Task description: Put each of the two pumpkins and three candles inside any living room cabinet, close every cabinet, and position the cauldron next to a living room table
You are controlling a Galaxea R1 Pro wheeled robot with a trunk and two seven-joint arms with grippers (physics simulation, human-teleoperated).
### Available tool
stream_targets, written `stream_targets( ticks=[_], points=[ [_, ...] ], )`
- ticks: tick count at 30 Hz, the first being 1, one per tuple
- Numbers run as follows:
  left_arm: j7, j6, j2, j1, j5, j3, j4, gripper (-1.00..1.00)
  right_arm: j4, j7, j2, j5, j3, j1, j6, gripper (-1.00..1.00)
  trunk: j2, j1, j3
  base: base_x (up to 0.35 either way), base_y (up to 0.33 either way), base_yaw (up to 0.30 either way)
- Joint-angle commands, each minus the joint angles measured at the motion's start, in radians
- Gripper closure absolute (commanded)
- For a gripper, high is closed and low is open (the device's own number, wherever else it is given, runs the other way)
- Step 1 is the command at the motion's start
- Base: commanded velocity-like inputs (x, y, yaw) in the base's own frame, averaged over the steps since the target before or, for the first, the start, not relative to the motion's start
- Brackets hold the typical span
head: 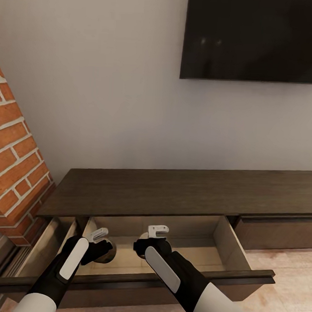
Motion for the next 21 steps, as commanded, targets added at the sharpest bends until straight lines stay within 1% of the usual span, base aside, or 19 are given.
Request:
stream_targets(
  ticks=[1, 5, 16, 21],
  points=[
    [0.011, 0.001, 0.001, 0.000, 0.011, -0.003, -0.001, 1.00, -0.001, -0.009, 0.000, -0.011, 0.002, -0.001, -0.002, 1.00, 0.000, 0.000, -0.001, 0.000, 0.000, 0.000],
    [0.010, 0.001, 0.002, 0.000, 0.012, -0.002, -0.001, 1.00, -0.001, -0.008, 0.000, -0.011, 0.002, -0.001, -0.002, 1.00, 0.000, 0.000, -0.001, 0.029, 0.004, 0.000],
    [0.008, 0.002, 0.002, 0.000, 0.013, -0.003, -0.005, 1.00, -0.002, -0.003, 0.000, -0.011, 0.002, -0.001, -0.002, 1.00, 0.000, 0.000, -0.001, 0.119, 0.019, 0.000],
    [0.008, 0.003, 0.002, 0.000, 0.016, -0.004, -0.007, 1.00, -0.003, -0.003, 0.000, -0.009, 0.002, -0.001, -0.002, 1.00, 0.000, 0.000, -0.001, 0.027, 0.004, 0.000]
  ],
)
